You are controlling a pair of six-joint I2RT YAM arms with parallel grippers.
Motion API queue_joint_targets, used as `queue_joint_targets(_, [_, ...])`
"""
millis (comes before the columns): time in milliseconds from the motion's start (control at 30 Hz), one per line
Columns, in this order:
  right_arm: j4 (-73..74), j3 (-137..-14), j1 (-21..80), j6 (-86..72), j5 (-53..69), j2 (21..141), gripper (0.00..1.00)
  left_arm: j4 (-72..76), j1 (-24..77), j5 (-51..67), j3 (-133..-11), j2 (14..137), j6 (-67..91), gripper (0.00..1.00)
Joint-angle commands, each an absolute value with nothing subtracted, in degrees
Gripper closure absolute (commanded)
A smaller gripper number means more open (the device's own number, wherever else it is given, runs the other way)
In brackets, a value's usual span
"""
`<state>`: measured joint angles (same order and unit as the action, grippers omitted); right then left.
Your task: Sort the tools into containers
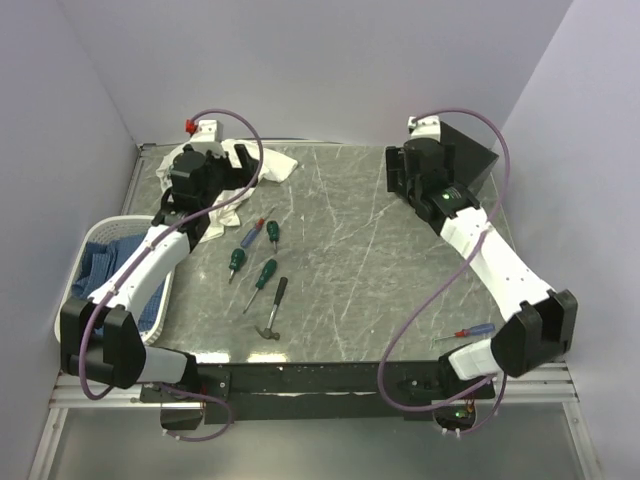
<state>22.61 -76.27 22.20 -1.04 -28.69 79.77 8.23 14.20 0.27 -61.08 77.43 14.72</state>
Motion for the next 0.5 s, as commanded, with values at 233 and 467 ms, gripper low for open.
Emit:
queue_joint_targets(233, [21.2,-98.1,15.8,-4.7,-36.7,94.0,0.00,9.5,18.5,8.5,-82.0,93.7,12.9,0.02])
queue_joint_targets(467, [17.0,-100.6,11.9,-3.9,-38.0,97.2,1.00,8.7,19.8,15.6,-102.2,111.9,18.4,0.83])
